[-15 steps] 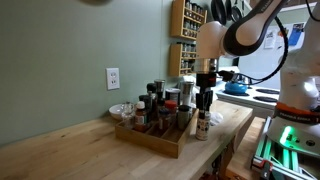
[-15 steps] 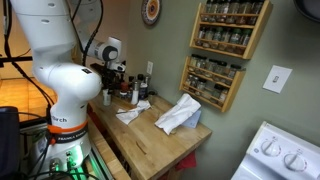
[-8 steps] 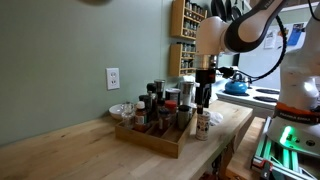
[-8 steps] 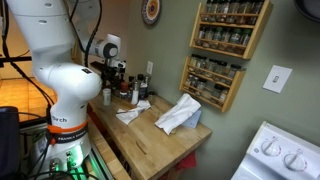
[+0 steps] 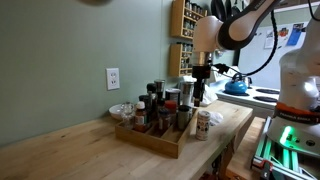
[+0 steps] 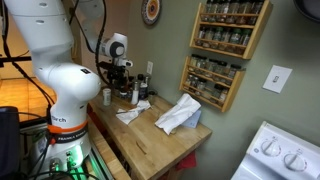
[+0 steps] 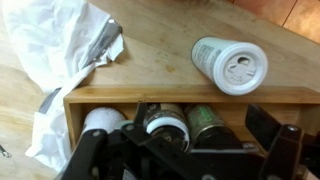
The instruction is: Remove the white container from the wooden rack, put it on the counter, move the clear black pepper container to the left and then put the white container on the right side of the clear black pepper container
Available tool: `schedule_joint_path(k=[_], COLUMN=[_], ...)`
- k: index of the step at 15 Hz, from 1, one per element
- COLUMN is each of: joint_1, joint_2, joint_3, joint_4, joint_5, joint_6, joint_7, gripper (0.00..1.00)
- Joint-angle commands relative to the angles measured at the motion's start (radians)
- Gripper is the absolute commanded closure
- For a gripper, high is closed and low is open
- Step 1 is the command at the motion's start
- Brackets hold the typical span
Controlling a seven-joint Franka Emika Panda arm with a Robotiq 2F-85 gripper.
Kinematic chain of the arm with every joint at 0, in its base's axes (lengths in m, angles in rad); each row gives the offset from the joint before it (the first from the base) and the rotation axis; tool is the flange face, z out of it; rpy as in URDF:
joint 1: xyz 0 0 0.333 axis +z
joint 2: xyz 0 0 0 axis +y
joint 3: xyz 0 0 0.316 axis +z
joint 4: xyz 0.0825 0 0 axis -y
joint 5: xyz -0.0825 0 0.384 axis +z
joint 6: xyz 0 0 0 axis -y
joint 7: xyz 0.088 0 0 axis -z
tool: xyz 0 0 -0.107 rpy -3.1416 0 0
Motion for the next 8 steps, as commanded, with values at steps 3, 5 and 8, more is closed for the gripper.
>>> schedule_joint_path(k=[3, 5, 8], joint_1=[-0.021, -0.022, -0.022], joint_2=[0.066, 0.042, 0.056], joint_3=[-0.045, -0.041, -0.042], joint_4=[0.075, 0.062, 0.075], joint_5=[-0.007, -0.007, -0.007], joint_6=[0.009, -0.002, -0.002], joint_7=[-0.12, -0.097, -0.106], gripper=[0.0, 0.0, 0.0])
